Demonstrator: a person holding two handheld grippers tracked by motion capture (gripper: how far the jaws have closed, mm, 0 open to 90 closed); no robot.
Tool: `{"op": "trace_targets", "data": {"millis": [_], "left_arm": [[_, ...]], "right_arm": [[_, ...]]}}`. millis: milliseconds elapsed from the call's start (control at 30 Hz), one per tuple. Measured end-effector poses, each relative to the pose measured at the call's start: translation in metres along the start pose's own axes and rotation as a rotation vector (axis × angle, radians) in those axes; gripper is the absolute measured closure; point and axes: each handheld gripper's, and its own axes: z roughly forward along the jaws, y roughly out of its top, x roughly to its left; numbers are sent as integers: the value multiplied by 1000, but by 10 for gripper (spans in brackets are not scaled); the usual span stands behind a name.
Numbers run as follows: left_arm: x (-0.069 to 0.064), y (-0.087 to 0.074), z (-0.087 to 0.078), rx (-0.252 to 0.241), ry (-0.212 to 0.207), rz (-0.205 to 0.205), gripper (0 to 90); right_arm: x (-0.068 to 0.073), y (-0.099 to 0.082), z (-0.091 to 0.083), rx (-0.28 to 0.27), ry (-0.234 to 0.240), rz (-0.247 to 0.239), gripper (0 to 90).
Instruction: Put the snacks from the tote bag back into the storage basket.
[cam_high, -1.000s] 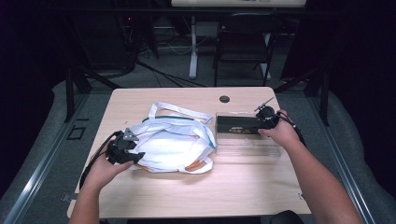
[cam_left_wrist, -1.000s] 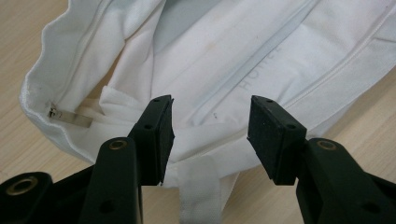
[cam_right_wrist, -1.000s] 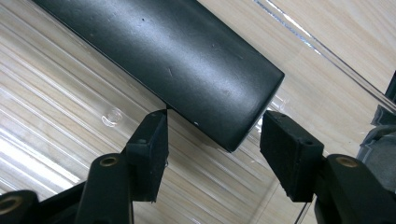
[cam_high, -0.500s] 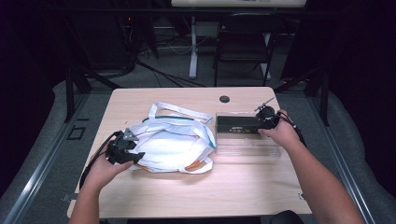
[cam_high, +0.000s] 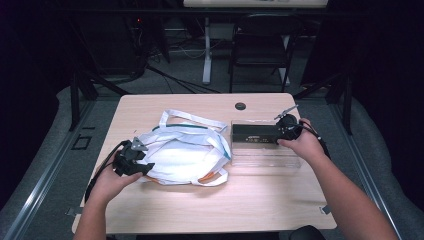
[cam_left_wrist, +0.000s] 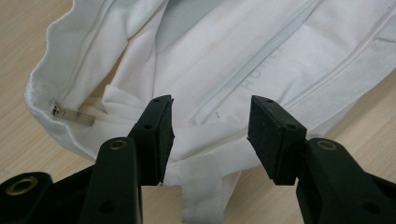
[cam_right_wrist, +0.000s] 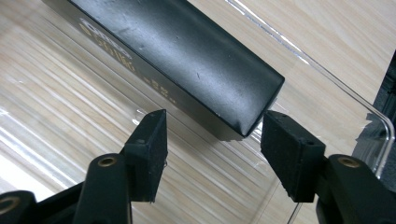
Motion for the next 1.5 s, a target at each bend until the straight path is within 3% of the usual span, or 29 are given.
{"op": "trace_targets", "data": {"millis": [400, 833, 1500], "left_arm": [[0, 0, 0, 4, 1, 4, 501], [0, 0, 0, 1, 1, 0, 501], [1, -1, 0, 1, 1, -1, 500]], "right_arm": [[4, -2, -19, -13, 36, 32, 563], [21, 8, -50, -78, 69, -6, 611], [75, 8, -74, -151, 164, -106, 629]]}}
